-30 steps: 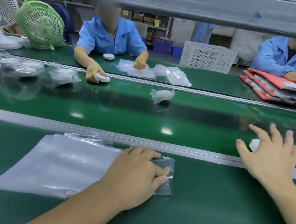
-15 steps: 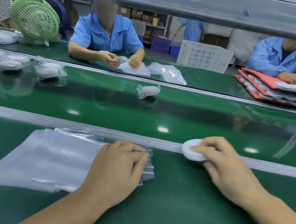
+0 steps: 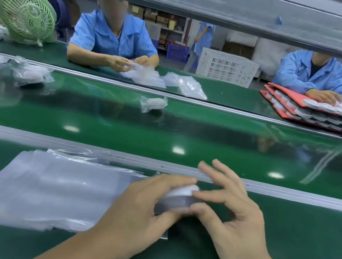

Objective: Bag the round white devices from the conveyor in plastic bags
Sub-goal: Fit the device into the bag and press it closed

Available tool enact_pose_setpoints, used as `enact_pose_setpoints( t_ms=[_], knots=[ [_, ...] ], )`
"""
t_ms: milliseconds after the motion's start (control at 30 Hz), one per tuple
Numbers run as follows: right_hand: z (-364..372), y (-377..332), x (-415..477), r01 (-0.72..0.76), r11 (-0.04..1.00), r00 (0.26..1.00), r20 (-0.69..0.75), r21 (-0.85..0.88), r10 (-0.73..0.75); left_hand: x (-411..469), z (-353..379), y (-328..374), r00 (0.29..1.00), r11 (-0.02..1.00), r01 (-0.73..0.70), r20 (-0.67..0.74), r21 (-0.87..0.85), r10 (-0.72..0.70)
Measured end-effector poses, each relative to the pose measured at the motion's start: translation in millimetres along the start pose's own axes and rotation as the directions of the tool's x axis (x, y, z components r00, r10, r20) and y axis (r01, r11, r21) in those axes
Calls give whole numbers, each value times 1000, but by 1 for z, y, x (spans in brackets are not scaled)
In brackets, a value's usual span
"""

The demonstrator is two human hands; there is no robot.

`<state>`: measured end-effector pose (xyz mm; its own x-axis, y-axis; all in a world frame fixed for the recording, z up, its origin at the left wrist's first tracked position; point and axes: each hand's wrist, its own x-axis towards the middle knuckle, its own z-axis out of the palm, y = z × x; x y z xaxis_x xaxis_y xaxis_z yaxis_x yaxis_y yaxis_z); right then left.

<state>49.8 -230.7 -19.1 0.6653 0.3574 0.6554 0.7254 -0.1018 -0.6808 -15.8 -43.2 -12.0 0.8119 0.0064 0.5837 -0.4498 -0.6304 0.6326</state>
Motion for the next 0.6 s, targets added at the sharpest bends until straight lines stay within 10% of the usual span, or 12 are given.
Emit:
enact_pose_setpoints(
  t_ms=[133, 267, 433, 600],
  knots=[
    [11, -14, 2, -305, 919, 944, 210, 249, 256, 9, 0, 15, 943, 980, 87, -303, -182, -140],
    [16, -12, 29, -345, 931, 934, 149, 123, 326, 22, -8, 19, 903, 854, 272, -189, -443, -385],
    [6, 31, 110, -322, 942, 946, -8, -93, 323, 26, -34, -8, 949, 944, 305, -127, 123, -290],
    [-5, 111, 207, -315, 759, 947, -135, -569, 291, 24, -41, -22, 869, 895, 144, 378, 423, -319]
  ],
)
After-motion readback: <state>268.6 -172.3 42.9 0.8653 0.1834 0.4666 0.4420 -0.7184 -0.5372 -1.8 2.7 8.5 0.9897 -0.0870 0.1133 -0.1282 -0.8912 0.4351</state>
